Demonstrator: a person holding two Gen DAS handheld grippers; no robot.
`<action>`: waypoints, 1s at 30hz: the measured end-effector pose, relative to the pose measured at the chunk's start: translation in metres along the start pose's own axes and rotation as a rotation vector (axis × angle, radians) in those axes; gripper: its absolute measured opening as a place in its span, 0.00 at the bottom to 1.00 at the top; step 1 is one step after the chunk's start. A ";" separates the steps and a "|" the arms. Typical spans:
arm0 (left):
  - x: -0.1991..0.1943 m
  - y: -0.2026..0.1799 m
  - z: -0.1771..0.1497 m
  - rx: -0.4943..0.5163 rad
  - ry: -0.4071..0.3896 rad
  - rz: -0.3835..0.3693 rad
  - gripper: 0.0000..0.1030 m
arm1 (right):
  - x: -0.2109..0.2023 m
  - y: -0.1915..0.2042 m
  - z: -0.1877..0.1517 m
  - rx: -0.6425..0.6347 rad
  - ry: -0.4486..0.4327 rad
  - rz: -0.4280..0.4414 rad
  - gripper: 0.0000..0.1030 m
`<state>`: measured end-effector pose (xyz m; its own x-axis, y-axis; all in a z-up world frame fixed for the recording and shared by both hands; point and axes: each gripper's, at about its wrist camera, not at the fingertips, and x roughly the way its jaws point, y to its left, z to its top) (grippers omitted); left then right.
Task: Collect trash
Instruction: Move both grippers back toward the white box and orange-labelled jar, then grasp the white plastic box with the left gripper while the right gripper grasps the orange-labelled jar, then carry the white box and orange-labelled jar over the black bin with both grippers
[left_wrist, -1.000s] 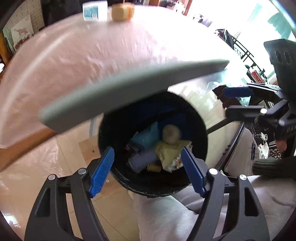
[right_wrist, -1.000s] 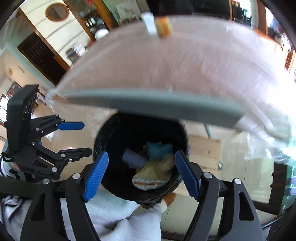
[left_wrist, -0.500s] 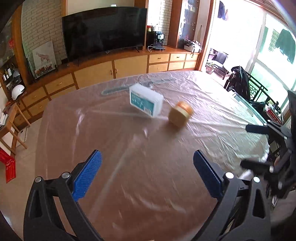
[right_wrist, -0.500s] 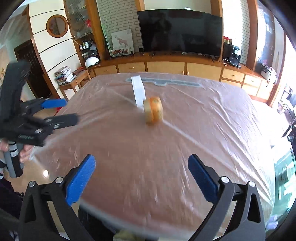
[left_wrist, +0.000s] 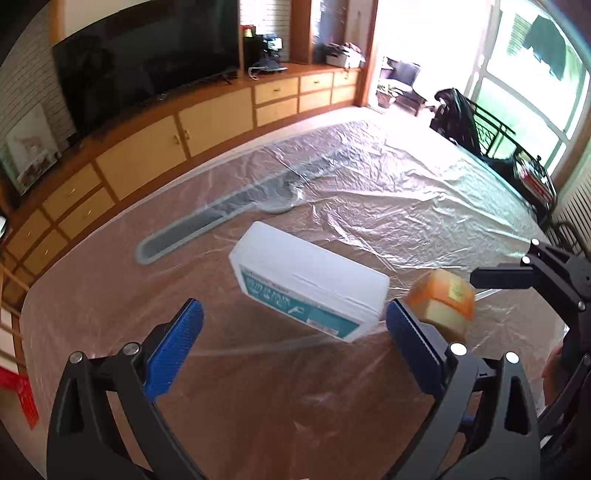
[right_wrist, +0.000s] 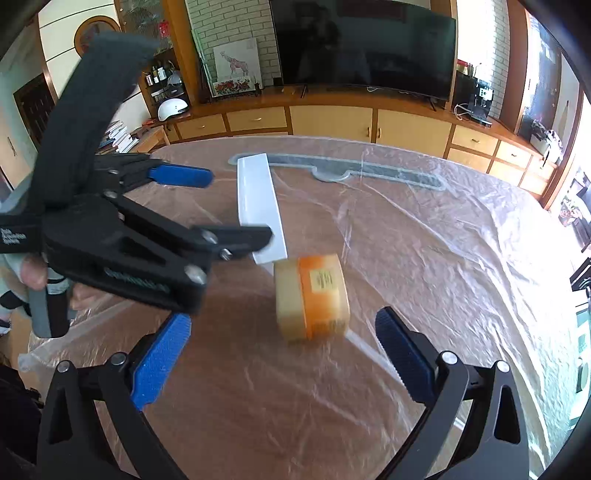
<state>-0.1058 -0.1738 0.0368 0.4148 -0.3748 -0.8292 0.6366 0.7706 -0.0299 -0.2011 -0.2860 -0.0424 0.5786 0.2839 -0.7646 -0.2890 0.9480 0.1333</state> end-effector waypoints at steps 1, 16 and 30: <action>0.005 0.000 0.002 0.014 0.008 -0.007 0.97 | 0.003 -0.001 0.001 0.007 0.002 0.002 0.96; 0.010 0.014 0.011 0.013 -0.030 -0.043 0.83 | 0.014 -0.025 0.002 0.167 -0.006 0.082 0.35; -0.058 0.013 -0.026 -0.136 -0.099 0.013 0.83 | -0.025 -0.037 -0.012 0.261 -0.043 0.187 0.34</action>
<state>-0.1386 -0.1288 0.0699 0.4885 -0.4079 -0.7714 0.5395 0.8360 -0.1004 -0.2138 -0.3301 -0.0353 0.5673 0.4568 -0.6852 -0.1911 0.8824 0.4300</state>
